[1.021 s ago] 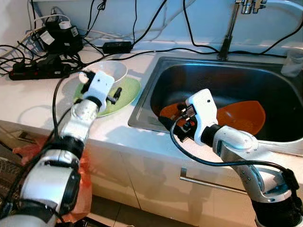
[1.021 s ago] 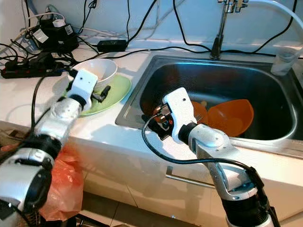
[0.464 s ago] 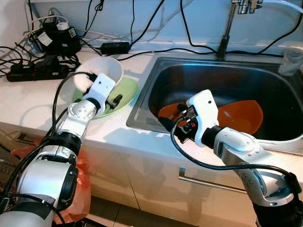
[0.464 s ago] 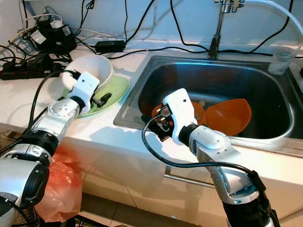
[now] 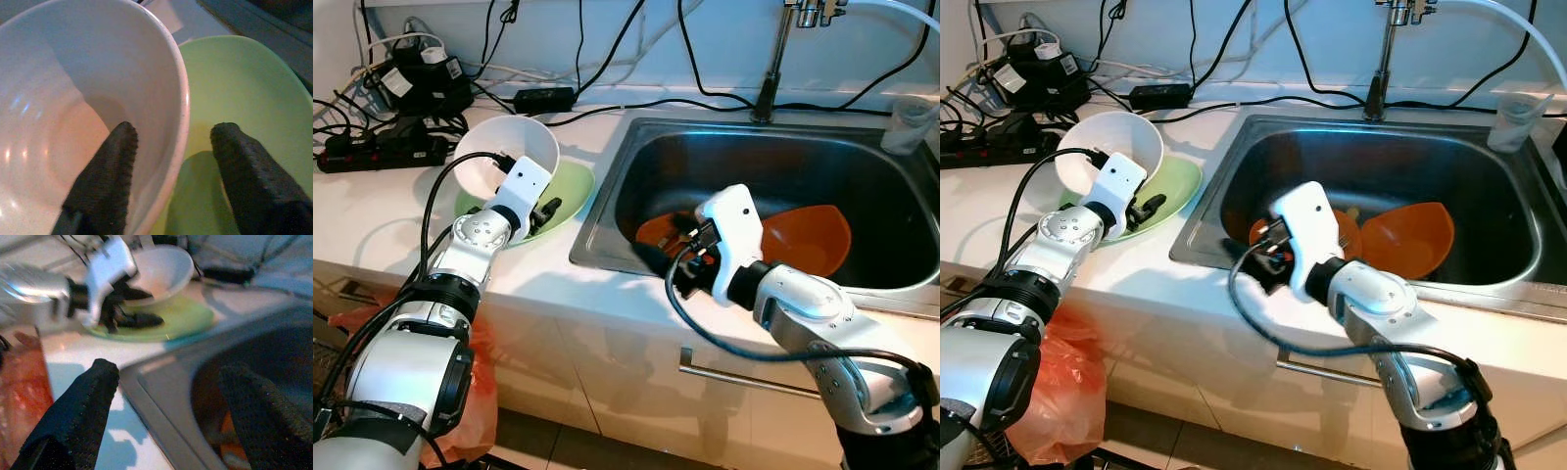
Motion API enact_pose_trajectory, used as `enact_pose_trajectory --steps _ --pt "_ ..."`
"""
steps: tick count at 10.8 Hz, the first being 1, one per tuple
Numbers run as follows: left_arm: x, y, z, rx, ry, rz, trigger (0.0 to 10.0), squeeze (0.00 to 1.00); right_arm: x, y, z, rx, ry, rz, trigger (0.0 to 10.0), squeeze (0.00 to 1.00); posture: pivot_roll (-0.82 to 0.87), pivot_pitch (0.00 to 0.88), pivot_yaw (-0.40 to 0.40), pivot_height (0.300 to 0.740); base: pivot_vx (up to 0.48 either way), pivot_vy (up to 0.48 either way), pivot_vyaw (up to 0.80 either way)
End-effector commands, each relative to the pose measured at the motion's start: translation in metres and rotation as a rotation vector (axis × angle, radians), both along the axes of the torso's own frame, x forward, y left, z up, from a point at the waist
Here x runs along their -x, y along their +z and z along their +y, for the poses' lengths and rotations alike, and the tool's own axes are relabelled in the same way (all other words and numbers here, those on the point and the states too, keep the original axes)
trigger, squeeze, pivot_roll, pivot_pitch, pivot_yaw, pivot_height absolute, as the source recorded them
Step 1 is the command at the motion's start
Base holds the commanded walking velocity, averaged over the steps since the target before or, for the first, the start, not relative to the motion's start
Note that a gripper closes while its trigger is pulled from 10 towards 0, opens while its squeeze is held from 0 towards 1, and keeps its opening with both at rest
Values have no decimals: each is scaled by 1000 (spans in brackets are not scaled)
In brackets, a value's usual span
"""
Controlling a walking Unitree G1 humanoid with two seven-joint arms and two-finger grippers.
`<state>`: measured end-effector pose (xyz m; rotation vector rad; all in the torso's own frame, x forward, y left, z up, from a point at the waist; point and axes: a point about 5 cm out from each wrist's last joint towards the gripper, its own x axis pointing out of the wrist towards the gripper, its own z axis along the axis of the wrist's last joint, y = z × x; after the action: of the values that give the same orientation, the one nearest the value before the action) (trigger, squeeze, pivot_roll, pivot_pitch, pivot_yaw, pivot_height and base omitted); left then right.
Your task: Kitchen organization
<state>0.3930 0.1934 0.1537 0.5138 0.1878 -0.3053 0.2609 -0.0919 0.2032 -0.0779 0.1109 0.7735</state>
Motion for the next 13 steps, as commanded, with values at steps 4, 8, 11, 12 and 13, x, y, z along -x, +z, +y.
enact_pose_trajectory --steps 4,8,11,12,13 --pt "-1 3 6 -22 13 10 0 0 13 6 8 -38 147 -14 10000 0 -127 0 117 740 0 0 0" --pt "-1 3 6 -14 14 6 0 0 16 9 6 -42 202 -12 10000 0 -127 0 117 740 0 0 0" --pt "-2 6 3 7 7 -18 0 0 17 10 6 -41 241 -14 10000 0 -125 0 111 740 0 0 0" --pt "-2 7 3 9 7 -20 0 0 16 10 6 -39 239 -16 10000 0 -125 0 111 740 0 0 0" --pt "-2 7 2 14 3 -26 0 0 15 10 5 -38 234 -20 10000 0 -124 0 111 740 0 0 0"
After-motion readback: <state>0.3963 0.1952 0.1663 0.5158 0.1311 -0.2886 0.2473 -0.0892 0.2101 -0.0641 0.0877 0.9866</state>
